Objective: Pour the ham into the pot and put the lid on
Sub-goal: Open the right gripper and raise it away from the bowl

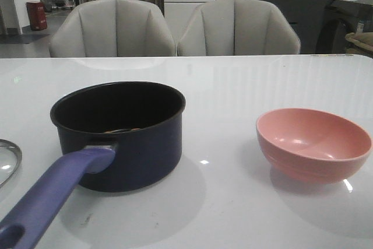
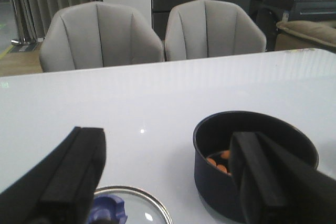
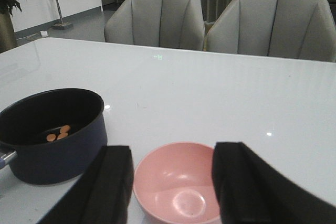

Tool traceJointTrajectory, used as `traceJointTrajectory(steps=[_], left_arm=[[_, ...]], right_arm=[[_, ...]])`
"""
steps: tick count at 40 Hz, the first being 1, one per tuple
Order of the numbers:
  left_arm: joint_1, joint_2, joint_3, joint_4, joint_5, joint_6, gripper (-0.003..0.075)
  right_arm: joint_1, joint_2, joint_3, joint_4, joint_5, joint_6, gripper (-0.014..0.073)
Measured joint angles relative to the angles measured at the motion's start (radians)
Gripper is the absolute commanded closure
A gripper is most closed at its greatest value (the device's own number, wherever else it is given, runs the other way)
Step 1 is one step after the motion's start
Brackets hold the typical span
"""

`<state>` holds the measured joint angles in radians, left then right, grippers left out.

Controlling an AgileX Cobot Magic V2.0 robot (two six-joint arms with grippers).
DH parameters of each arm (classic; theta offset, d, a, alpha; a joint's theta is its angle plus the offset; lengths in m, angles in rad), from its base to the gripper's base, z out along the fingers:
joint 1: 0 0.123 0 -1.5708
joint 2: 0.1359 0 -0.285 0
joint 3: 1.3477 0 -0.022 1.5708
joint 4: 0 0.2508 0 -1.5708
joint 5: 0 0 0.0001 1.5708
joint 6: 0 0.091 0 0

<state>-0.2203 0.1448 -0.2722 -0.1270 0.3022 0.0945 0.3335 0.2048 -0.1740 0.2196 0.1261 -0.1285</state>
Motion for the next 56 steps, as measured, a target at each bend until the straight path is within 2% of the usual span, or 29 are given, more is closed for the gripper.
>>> traceJointTrajectory(steps=[3,8,12,18,25,36,41,49,56], left_arm=[[0.0,0.032,0.0,0.0,0.031,0.0,0.0195],[0.0,0.121,-0.038,0.0,0.115,0.0,0.019],[0.0,0.201,-0.095,0.0,0.181,-0.003,0.0137],[0.0,0.355,-0.216,0.018,0.266,-0.128,0.0067],[0.0,0.573,-0.358,0.083,0.383,-0.233,0.0066],[0.002,0.93,-0.556,0.135,0.572,-0.263,0.0073],[0.05,1.051,-0.626,0.127,0.607,-0.263,0.0073],[0.192,1.192,-0.728,0.084,0.675,-0.235,0.0073],[0.222,1.313,-0.814,0.048,0.747,-0.166,0.0073]], right_arm=[[0.0,-0.002,0.0,0.0,0.0,0.0,0.046],[0.0,-0.002,0.0,0.0,0.0,0.0,0.0441],[0.0,-0.002,0.0,0.002,-0.001,0.0,0.0445],[0.0,-0.002,0.0,0.002,-0.001,0.0,0.0445],[0.0,-0.002,0.0,0.002,-0.001,0.0,0.0445],[0.0,-0.002,0.0,0.002,-0.001,0.0,0.0445],[0.0,-0.002,0.0,0.002,-0.001,0.0,0.0445],[0.0,-0.002,0.0,0.002,-0.001,0.0,0.0445],[0.0,-0.002,0.0,0.002,-0.001,0.0,0.0445]])
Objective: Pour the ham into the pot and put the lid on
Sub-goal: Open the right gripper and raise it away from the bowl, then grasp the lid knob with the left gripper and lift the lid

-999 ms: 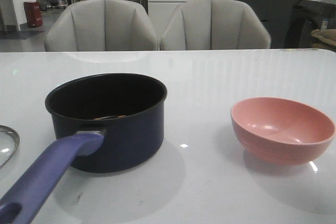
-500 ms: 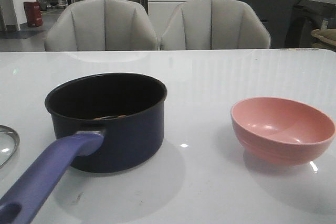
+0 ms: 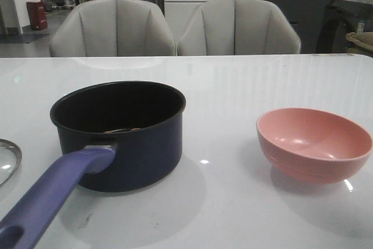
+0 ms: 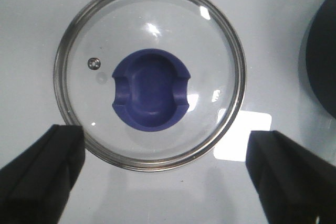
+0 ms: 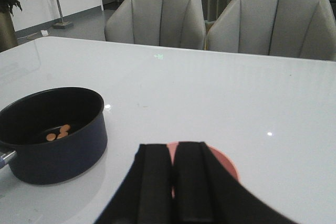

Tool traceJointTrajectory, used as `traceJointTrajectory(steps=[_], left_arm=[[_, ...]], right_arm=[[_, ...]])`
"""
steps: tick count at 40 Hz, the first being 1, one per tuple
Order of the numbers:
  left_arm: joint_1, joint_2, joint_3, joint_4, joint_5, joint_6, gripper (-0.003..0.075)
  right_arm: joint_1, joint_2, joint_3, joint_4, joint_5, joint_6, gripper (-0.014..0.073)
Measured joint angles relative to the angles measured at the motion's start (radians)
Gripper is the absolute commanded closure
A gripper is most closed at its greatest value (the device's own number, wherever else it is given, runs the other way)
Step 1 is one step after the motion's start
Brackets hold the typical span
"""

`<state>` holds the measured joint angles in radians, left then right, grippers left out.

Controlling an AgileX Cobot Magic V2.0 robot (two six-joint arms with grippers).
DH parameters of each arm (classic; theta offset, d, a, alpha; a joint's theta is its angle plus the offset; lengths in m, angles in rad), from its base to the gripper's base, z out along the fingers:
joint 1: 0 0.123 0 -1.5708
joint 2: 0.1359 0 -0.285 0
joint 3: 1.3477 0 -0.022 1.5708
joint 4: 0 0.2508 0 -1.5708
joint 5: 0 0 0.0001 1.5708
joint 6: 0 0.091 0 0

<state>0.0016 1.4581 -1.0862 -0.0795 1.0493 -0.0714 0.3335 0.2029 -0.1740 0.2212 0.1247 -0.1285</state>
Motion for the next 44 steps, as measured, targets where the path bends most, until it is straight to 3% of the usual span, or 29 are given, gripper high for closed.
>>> traceJointTrajectory(steps=[23,44], left_arm=[[0.012,0.237,-0.092,-0.008,0.049,0.009,0.0073],[0.015,0.301,-0.092,-0.006,-0.002,0.009,0.0073]], right_arm=[[0.0,0.0,0.0,0.0,0.0,0.0,0.0445],[0.0,0.0,0.0,0.0,0.0,0.0,0.0445]])
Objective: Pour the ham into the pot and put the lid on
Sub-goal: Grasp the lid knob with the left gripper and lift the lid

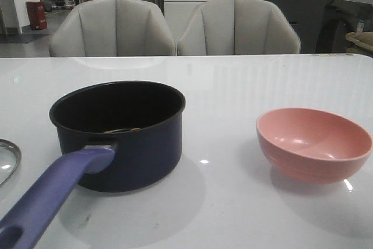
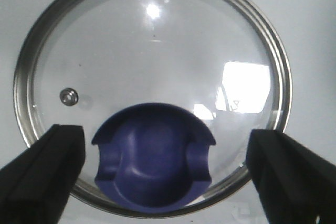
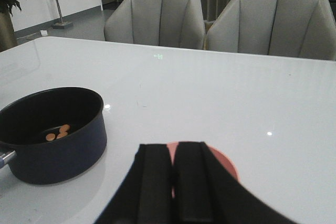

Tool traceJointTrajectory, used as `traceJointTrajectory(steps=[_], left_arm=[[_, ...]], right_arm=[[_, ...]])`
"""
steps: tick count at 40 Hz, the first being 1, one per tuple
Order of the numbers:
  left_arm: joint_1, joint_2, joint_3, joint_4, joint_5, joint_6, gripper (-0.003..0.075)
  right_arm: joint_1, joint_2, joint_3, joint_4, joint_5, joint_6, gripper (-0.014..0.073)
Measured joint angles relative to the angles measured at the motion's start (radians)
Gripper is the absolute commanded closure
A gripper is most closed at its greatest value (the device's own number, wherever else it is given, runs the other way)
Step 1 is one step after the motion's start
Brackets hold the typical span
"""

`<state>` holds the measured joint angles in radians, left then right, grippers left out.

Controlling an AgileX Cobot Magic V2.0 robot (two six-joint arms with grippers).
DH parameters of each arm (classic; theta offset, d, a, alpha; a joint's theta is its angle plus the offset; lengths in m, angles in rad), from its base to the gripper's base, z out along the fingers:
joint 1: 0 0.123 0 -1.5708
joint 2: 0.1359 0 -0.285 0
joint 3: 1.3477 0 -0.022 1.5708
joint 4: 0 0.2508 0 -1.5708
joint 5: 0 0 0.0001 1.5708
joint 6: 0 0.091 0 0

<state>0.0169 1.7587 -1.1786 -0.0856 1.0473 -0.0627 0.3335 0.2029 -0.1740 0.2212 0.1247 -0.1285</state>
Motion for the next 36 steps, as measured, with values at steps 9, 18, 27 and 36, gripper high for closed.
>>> traceJointTrajectory(steps=[9,18,27,36], left_arm=[[0.0,0.059,0.0,0.001,0.011,0.0,0.0073],[0.0,0.075,0.0,0.001,0.013,0.0,0.0076],[0.0,0.075,-0.002,0.001,0.002,0.002,0.0251],[0.0,0.075,-0.006,0.004,0.002,0.014,0.0486]], right_arm=[[0.0,0.0,0.0,0.0,0.0,0.0,0.0445],[0.0,0.0,0.0,0.0,0.0,0.0,0.0445],[0.0,0.0,0.0,0.0,0.0,0.0,0.0445],[0.0,0.0,0.0,0.0,0.0,0.0,0.0445]])
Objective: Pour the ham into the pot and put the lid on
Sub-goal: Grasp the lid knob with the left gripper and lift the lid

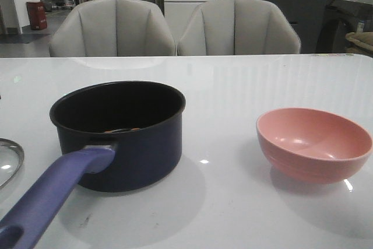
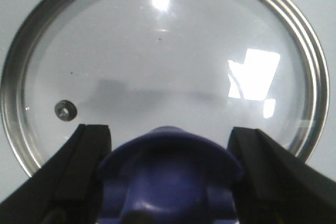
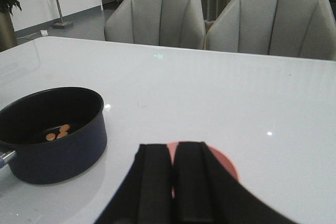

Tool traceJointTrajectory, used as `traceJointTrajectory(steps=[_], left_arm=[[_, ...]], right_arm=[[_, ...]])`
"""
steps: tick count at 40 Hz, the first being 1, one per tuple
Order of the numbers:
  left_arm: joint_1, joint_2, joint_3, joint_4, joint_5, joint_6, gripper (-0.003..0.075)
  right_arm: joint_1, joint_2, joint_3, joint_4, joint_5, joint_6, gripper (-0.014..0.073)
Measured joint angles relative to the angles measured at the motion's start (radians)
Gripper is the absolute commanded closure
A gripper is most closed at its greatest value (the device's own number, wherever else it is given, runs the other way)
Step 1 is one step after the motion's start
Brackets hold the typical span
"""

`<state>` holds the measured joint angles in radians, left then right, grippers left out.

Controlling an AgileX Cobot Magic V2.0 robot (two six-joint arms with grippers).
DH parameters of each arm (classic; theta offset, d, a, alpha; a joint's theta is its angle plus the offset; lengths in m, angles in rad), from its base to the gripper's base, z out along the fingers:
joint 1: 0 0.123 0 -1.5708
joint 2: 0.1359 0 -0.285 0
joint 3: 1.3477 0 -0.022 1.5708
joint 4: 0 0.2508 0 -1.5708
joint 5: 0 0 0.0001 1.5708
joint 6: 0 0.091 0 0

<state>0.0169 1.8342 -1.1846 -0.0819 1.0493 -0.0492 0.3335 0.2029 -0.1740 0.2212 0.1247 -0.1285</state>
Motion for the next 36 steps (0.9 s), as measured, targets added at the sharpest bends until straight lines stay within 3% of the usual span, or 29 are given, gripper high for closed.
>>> traceJointTrajectory(steps=[10,36], left_arm=[[0.0,0.0,0.0,0.004,0.01,0.014,0.0607],[0.0,-0.034,-0.116,0.006,0.149,0.028,0.0606]], right_arm=[[0.0,0.0,0.0,0.0,0.0,0.0,0.0445],[0.0,0.0,0.0,0.0,0.0,0.0,0.0445]])
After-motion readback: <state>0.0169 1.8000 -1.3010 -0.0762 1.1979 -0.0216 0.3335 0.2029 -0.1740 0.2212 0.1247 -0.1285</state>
